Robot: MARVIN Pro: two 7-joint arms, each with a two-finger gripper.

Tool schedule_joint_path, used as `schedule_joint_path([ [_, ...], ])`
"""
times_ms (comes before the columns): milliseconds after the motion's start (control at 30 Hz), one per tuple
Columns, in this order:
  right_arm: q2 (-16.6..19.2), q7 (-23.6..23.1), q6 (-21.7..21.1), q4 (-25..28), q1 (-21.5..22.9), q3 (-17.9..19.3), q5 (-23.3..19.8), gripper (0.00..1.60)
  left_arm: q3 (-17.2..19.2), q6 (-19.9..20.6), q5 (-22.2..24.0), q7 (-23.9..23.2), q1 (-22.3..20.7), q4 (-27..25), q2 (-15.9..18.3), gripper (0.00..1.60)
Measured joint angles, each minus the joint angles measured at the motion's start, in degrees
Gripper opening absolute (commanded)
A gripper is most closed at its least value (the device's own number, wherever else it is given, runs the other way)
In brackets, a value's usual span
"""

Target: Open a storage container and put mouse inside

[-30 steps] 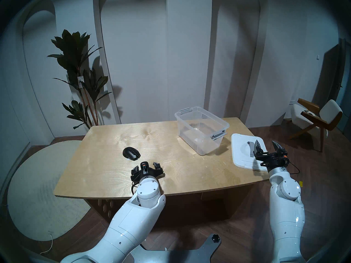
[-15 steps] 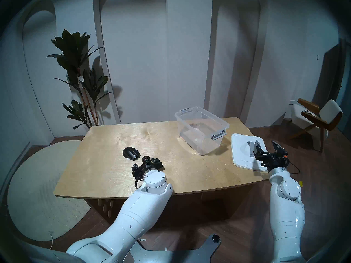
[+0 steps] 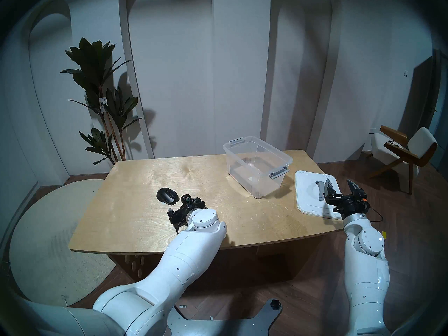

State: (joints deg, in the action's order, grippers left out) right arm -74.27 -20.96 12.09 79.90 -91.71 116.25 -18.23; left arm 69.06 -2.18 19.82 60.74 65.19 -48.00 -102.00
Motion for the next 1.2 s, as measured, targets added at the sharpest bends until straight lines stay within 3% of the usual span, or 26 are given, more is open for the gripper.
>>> schedule_joint_path([
  [633,0.0,0.0,0.0,0.0,0.1,0.1,0.0,1.60,4.3,-8.4,1.3,5.0,-9.9,15.7,-4.0,1.60],
  [1200,0.0,0.3,0.0,0.0,0.1,0.2,0.0,1.60,4.6,-13.2,1.2,3.5,-15.2,25.7,-4.5,1.60],
])
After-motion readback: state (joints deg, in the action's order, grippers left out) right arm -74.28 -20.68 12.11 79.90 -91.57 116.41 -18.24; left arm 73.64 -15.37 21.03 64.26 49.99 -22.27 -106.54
